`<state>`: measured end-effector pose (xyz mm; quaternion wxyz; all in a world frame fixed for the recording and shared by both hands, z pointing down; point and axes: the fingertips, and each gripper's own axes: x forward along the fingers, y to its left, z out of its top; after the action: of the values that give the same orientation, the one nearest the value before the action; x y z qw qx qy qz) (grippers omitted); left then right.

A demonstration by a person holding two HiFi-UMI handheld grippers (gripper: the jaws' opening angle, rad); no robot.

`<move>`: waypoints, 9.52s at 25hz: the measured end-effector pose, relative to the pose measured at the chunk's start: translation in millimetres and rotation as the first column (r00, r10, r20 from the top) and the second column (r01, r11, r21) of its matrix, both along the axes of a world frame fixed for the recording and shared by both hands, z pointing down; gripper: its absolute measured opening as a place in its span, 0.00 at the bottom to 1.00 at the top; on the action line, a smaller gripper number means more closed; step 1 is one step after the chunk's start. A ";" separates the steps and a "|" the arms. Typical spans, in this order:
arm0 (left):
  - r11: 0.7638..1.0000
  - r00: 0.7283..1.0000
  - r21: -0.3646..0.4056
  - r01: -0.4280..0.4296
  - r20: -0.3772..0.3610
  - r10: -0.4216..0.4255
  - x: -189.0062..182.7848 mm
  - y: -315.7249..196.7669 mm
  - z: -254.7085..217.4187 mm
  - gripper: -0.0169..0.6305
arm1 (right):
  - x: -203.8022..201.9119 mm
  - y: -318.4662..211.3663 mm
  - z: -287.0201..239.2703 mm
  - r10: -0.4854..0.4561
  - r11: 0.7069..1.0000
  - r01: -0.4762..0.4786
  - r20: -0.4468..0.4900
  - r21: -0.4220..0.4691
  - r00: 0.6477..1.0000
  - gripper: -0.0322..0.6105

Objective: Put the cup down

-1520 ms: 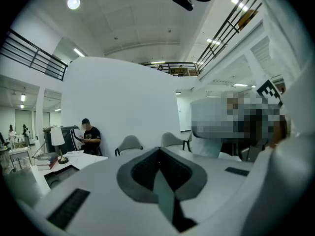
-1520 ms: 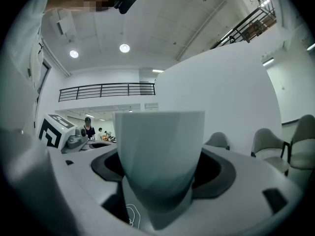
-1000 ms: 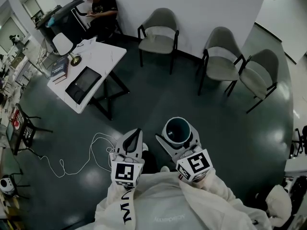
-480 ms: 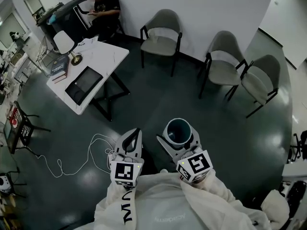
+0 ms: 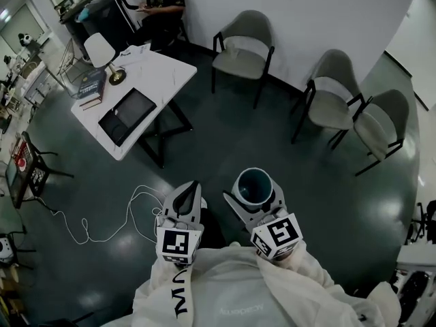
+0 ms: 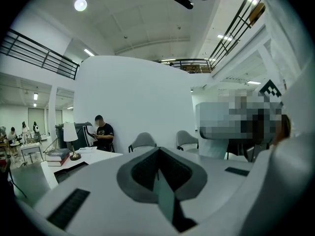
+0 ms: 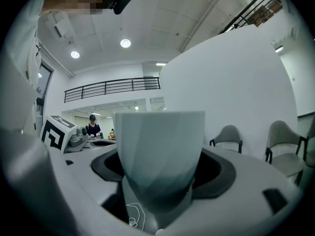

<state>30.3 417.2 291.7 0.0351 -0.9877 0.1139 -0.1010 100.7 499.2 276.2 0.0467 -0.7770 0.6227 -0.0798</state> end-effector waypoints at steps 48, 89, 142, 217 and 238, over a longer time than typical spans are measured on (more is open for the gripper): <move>0.916 0.917 -0.069 0.396 -0.016 -0.398 -51.7 -405.1 3.8 0.05 | -16.3 -424.1 -0.2 -0.342 0.935 0.342 0.017 -0.093 0.939 0.65; 0.765 0.768 -0.083 0.639 0.020 -0.640 -82.5 -557.7 71.4 0.05 | -73.9 -624.9 72.9 -0.651 0.748 0.645 0.018 -0.158 0.759 0.64; 0.678 0.662 -0.008 0.735 0.221 -0.716 -127.0 -663.7 218.4 0.05 | -125.1 -763.3 213.2 -0.764 0.624 0.763 0.070 -0.171 0.641 0.64; 0.500 0.533 -0.189 0.845 0.228 -0.815 -146.3 -666.2 263.5 0.05 | -161.7 -787.2 253.9 -0.820 0.555 0.798 0.004 -0.235 0.572 0.65; 0.488 0.522 -0.189 0.852 0.236 -0.820 -148.6 -658.0 264.7 0.05 | -164.7 -785.6 255.2 -0.844 0.513 0.828 0.042 -0.226 0.534 0.70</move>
<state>-118.4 -240.9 556.4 -0.1526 -0.7939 0.5615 -0.1763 -64.0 -286.4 531.3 -0.1060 -0.3837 0.9079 -0.1316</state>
